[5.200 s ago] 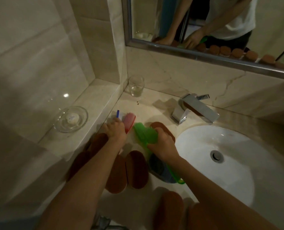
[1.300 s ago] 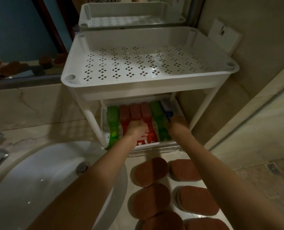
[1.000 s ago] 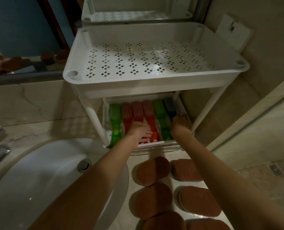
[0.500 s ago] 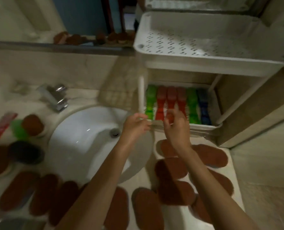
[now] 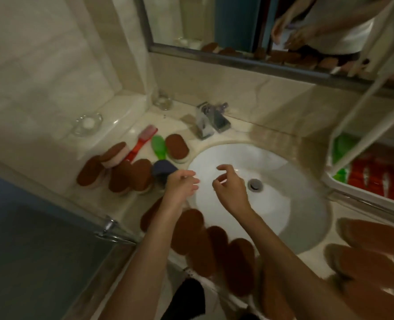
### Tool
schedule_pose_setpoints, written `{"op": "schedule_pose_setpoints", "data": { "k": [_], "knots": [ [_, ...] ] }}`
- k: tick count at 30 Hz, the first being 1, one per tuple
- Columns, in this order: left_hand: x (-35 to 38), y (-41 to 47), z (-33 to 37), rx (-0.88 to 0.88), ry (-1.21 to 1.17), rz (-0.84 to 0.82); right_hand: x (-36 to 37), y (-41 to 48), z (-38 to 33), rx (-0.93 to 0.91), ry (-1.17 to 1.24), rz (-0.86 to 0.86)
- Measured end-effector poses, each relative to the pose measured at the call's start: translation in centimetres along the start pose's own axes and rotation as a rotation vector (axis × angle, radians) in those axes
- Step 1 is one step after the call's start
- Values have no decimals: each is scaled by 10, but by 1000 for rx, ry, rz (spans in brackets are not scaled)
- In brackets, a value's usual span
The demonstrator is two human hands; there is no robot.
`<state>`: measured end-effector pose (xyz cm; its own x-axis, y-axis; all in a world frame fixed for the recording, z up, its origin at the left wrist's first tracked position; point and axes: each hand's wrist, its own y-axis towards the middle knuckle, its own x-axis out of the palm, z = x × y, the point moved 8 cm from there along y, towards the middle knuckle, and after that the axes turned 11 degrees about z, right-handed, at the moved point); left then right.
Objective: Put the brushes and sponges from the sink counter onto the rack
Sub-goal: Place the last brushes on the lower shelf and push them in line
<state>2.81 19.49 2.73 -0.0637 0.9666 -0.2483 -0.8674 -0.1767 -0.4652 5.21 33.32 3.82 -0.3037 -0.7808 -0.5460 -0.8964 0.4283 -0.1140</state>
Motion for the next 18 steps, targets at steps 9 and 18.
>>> {"op": "schedule_pose_setpoints", "data": {
  "k": [9,18],
  "knots": [
    [-105,129,14,72,291,86,137,50,-64,-8,-242,-64],
    [-124,221,52,312,797,112,198,103,-71,51,-506,-131]
  ]
}}
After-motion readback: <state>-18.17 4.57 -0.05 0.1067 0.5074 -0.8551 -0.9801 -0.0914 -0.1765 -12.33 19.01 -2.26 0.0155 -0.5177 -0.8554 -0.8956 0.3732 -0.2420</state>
